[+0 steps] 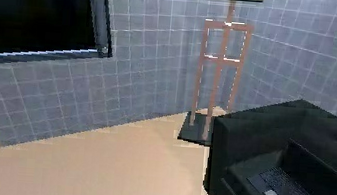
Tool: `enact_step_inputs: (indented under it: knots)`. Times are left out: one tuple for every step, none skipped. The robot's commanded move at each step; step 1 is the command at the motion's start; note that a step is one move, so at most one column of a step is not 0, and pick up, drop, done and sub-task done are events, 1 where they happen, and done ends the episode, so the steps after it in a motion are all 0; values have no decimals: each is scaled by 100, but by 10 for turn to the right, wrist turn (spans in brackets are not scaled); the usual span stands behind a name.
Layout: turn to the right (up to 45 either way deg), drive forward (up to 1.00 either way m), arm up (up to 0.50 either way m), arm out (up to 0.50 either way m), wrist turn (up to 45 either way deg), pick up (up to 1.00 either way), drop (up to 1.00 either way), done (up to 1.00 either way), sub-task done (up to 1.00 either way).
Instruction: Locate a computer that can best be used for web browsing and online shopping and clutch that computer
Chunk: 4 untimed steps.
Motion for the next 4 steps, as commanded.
enact_step_inputs:
  knots:
    - [-450,0,0,0,0,0,0,0,0]
    - [450,0,0,0,0,0,0,0,0]
    - [450,0,0,0,0,0,0,0,0]
    - [120,0,0,0,0,0,0,0,0]
